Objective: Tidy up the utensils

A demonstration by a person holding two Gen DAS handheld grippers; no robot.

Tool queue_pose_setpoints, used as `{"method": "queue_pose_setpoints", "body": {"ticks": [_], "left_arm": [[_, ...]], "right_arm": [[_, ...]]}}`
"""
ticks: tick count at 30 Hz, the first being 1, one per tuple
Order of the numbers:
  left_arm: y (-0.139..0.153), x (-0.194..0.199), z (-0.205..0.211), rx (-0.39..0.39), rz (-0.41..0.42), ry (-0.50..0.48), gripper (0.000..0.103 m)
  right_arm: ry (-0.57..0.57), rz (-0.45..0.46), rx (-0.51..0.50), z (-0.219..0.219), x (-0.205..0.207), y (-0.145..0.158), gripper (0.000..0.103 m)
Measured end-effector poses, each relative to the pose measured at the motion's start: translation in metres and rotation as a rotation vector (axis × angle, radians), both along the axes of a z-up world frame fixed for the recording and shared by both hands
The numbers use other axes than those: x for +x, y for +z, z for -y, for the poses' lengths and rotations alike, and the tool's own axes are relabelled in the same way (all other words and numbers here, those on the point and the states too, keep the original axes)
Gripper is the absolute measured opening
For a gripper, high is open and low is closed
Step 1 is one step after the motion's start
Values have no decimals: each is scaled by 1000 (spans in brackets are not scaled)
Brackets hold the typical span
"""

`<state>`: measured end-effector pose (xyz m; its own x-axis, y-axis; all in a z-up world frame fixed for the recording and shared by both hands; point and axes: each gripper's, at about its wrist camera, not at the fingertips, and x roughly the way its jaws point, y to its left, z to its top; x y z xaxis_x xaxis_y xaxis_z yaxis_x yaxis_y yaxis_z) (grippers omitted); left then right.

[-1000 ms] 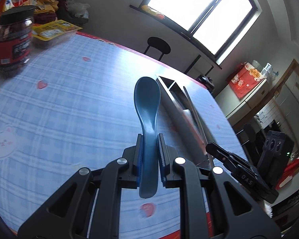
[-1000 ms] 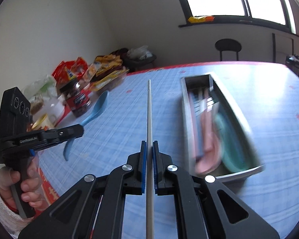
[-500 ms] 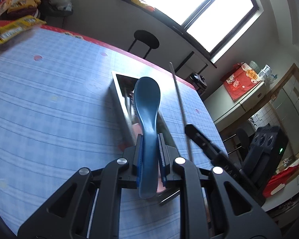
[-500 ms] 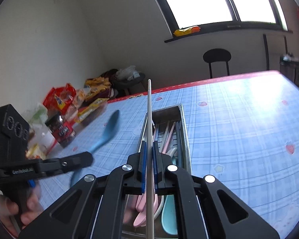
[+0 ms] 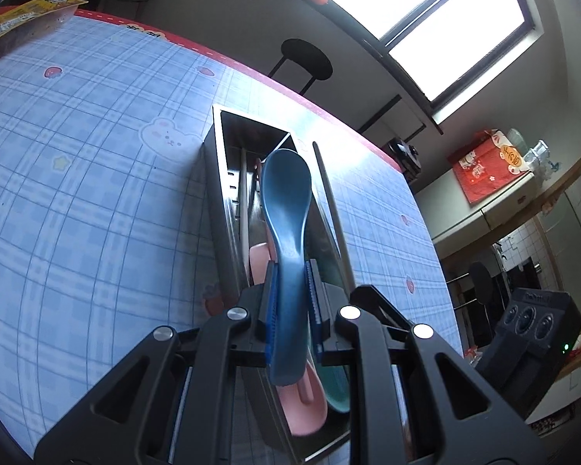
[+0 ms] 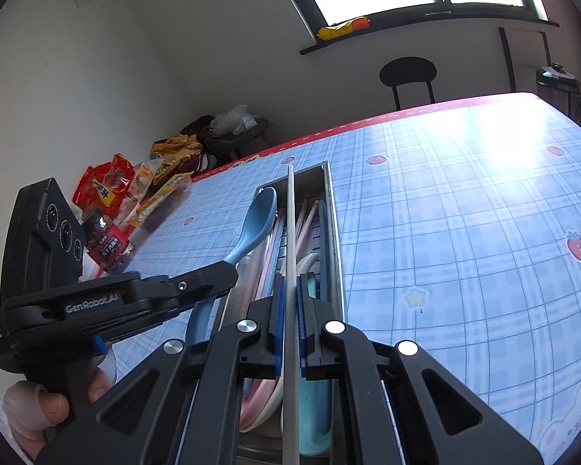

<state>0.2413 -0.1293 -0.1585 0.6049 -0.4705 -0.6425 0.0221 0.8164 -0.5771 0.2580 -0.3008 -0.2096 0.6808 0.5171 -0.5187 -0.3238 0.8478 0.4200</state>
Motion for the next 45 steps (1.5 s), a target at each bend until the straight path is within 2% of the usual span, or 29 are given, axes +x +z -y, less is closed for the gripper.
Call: {"method": "queue_pose_setpoints", "body": {"ticks": [12, 16, 18, 20, 22, 23, 26, 27, 29, 31, 33, 37, 43, 45], "left_arm": [[-6, 7, 4, 29, -6, 25, 18], [-6, 11, 6, 47, -5, 22, 17], [-3, 10, 7, 59, -1, 23, 25], [0, 8, 8, 63, 7, 23, 31], [6, 7, 8, 76, 23, 21, 38], [11, 5, 8, 87, 36, 18, 45], [27, -2, 4, 133, 88, 22, 60], [33, -5, 1, 151, 106, 28, 71], [44, -14, -7, 191, 144, 51, 88], [57, -25, -16, 238, 187, 68, 89], [68, -36, -27, 283, 219, 78, 93], [88, -59, -50, 354, 269, 76, 96], [133, -108, -81, 499, 398, 76, 97], [144, -122, -85, 546, 416, 75, 97]], "right_arm": [[-21, -25, 24, 7, 12, -6, 6], [-29, -41, 57, 12, 16, -8, 10], [-42, -32, 83, 18, 15, -5, 24], [-56, -12, 99, 23, 11, 0, 33], [-77, 9, 90, 27, 6, 6, 50], [-102, 25, 79, 29, 3, 9, 64], [-164, 73, 54, 36, -5, 18, 85], [-178, 85, 45, 38, -6, 21, 87], [-186, 115, 29, 41, -10, 27, 92], [-201, 148, -9, 41, -14, 33, 97], [-210, 164, -57, 37, -17, 39, 97], [-217, 227, -118, 28, -35, 56, 97], [-206, 291, -225, 7, -74, 98, 97], [-204, 314, -260, -2, -91, 112, 97]]}}
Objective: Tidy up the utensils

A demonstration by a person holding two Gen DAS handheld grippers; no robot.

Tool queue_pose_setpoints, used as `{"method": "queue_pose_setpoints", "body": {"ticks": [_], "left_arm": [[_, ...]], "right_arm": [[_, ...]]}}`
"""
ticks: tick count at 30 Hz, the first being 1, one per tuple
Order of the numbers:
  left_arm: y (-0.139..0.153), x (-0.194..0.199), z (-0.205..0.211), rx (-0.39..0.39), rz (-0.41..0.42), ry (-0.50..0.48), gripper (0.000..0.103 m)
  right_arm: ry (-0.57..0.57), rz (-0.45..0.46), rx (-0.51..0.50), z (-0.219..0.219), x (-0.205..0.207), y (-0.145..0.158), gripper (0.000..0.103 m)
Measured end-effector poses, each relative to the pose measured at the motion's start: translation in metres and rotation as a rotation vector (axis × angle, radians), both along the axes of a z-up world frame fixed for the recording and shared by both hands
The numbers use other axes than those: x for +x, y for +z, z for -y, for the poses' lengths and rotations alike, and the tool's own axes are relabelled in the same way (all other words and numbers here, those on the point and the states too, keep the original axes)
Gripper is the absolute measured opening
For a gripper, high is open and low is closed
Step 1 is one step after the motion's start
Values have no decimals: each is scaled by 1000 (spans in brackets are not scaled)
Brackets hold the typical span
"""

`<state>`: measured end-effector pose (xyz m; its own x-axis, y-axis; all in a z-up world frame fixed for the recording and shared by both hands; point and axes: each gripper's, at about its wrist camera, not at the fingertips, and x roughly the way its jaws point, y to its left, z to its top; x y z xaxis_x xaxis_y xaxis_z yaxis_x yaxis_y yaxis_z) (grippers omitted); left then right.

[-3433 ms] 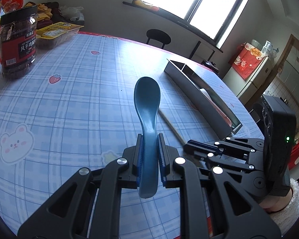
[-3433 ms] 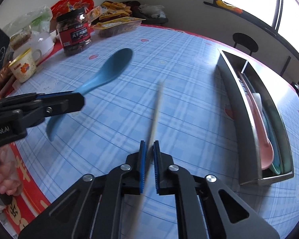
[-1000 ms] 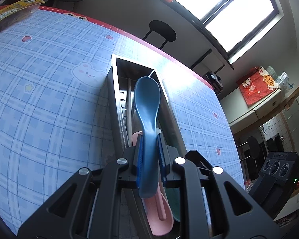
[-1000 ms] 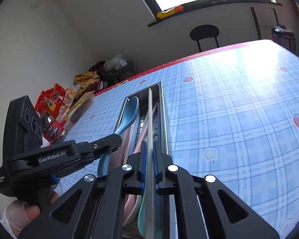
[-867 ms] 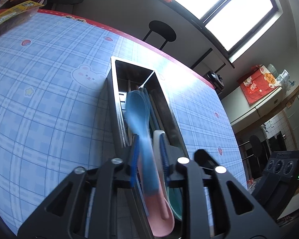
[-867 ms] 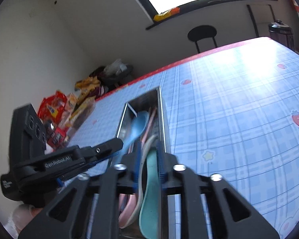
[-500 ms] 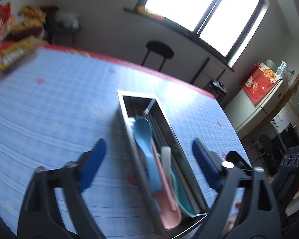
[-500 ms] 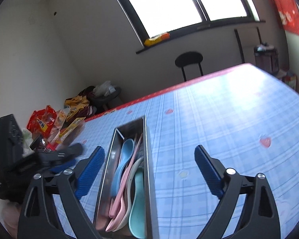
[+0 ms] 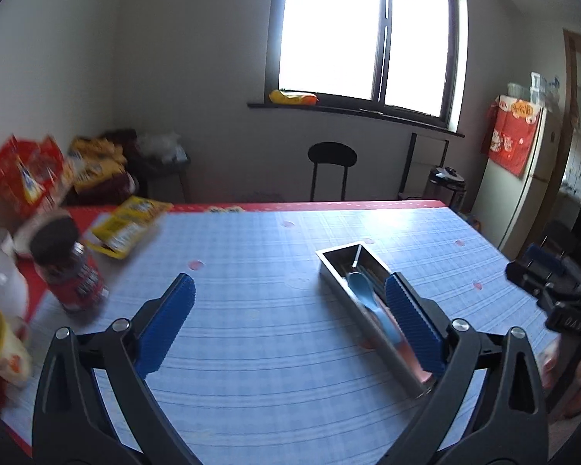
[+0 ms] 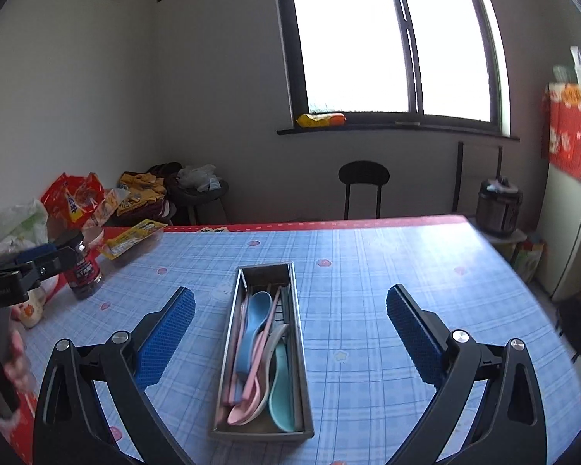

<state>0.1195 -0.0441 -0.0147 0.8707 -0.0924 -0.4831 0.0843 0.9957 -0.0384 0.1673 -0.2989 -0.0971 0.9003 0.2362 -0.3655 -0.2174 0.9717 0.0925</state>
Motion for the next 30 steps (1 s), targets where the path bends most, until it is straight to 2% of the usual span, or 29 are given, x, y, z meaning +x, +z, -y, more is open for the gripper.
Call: {"method": "queue_pose_setpoints", "body": {"ticks": [3, 8, 14, 23, 30], "left_arm": [[14, -25, -8, 37, 34, -2, 97], [29, -56, -28, 14, 72, -18, 97], [36, -84, -39, 38, 101, -22, 97], [35, -100, -38, 86, 116, -42, 97], [37, -104, -42, 72, 122, -49, 97]], "right_arm": [[-15, 22, -24, -10, -23, 18, 97], [4, 28, -43, -27, -52, 36, 97], [-3, 49, -73, -44, -81, 48, 97], [-27, 48, -96, -55, -98, 51, 97], [-40, 50, -116, -60, -104, 53, 97]]}}
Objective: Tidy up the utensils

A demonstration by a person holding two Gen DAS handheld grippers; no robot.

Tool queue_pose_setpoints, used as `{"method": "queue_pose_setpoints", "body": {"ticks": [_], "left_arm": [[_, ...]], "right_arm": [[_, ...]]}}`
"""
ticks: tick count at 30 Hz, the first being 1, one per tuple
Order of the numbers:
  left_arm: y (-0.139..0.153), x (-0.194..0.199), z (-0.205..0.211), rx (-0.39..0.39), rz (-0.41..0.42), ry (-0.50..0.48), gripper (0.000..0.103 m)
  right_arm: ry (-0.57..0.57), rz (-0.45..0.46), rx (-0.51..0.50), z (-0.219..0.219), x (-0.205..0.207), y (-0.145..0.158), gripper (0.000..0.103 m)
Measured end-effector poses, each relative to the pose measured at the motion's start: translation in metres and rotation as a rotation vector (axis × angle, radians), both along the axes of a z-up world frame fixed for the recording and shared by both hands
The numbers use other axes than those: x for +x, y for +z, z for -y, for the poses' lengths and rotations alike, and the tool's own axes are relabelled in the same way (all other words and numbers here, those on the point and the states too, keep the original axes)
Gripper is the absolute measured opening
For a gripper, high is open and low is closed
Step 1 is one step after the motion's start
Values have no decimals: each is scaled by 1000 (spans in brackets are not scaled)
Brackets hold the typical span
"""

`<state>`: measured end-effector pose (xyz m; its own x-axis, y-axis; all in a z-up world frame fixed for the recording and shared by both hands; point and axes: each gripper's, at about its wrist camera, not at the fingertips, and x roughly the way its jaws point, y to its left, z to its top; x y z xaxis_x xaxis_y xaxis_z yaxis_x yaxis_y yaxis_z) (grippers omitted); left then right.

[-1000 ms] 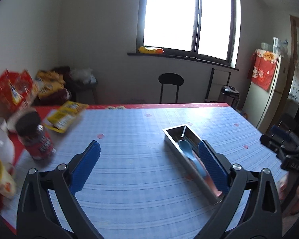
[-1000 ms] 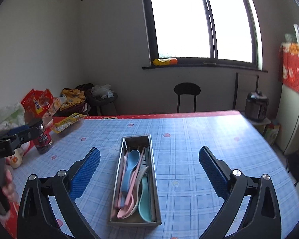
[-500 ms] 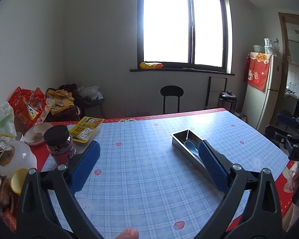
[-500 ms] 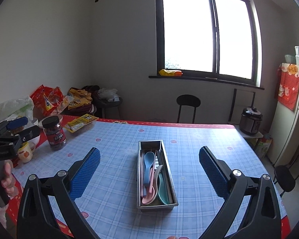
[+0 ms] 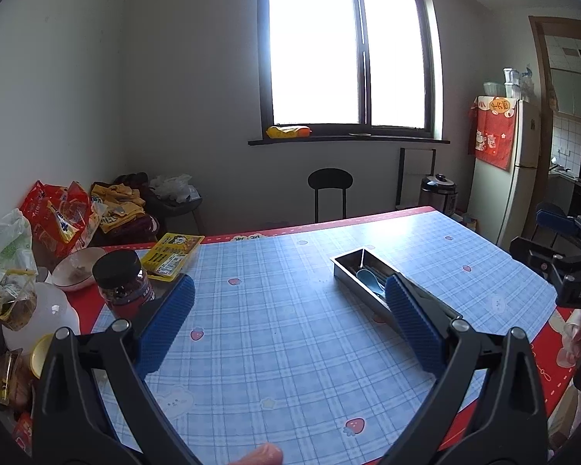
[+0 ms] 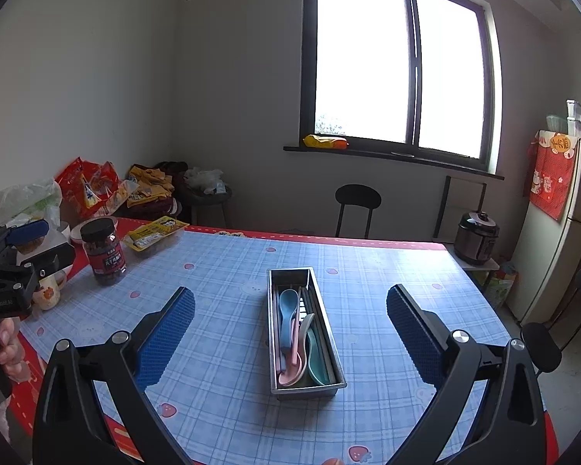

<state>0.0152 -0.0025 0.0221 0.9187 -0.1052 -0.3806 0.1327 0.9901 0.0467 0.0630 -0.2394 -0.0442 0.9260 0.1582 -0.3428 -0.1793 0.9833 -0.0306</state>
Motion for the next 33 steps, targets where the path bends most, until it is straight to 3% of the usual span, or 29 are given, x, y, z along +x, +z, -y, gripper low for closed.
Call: {"method": "queue_pose_setpoints", "body": {"ticks": [33], "left_arm": [[-1, -1, 0, 20, -5, 8, 97]], "right_arm": [[-38, -14, -34, 1, 1, -7, 97]]}}
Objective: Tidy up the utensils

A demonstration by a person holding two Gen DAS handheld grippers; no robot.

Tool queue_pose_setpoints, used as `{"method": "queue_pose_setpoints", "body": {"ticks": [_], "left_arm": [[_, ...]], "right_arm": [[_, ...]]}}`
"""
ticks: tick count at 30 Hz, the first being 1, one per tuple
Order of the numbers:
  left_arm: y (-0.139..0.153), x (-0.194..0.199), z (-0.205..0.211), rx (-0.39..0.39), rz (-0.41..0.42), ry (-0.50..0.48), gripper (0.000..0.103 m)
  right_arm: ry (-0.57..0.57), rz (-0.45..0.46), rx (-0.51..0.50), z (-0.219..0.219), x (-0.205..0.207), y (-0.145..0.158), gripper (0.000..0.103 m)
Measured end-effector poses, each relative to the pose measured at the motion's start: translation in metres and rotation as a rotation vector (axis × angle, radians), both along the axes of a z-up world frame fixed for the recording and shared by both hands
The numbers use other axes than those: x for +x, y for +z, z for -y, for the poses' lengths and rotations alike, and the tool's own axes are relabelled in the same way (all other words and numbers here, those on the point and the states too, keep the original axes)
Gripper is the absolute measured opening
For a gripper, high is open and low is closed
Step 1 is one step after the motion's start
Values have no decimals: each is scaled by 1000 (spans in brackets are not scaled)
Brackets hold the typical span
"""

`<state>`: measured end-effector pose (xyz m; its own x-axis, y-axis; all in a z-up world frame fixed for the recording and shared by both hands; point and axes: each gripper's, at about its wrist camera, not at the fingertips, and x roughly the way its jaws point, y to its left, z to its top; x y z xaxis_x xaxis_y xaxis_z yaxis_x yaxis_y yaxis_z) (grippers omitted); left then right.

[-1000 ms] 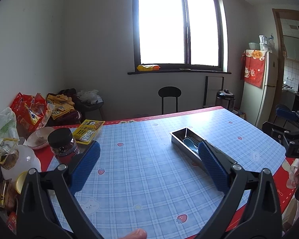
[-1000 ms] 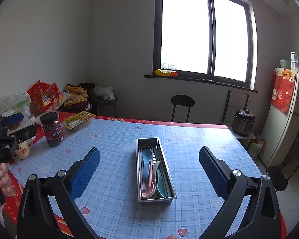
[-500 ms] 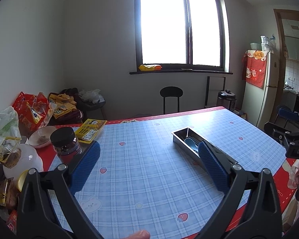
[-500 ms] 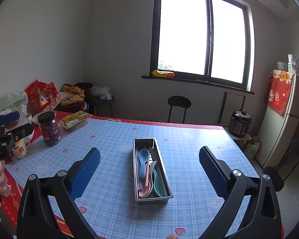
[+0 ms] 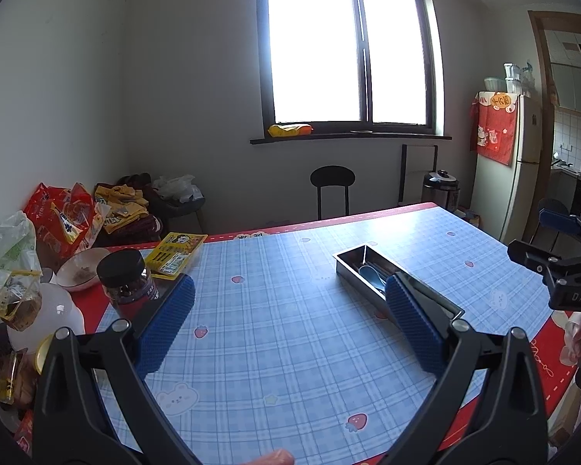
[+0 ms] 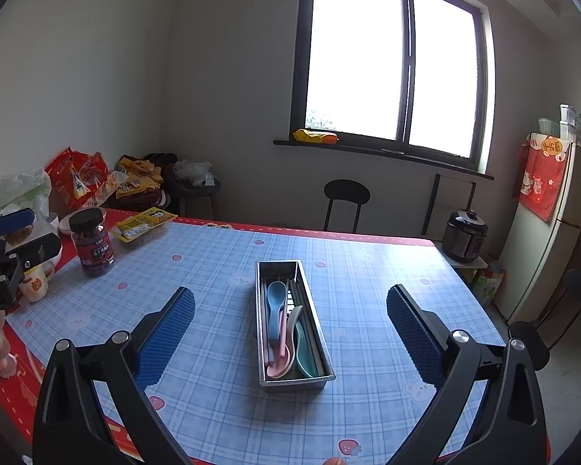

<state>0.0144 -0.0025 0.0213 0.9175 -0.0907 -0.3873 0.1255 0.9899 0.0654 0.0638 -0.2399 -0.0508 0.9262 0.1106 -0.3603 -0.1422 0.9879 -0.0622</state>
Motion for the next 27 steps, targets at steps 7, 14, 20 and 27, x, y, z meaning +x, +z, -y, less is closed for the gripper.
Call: {"method": "queue_pose_setpoints", "body": {"ticks": [7, 14, 20, 27], "left_arm": [[-3, 2, 2, 4, -7, 2, 97], [-5, 4, 4, 8, -13, 0, 97], [-6, 6, 6, 13, -12, -7, 97], [-7, 7, 9, 20, -14, -12, 97]], "right_arm": [[-5, -4, -11, 2, 3, -3, 97], [-6, -11, -20, 2, 7, -7, 97], [-12, -14, -23, 3, 9, -8, 97], [-16, -19, -24, 5, 11, -9, 97]]}}
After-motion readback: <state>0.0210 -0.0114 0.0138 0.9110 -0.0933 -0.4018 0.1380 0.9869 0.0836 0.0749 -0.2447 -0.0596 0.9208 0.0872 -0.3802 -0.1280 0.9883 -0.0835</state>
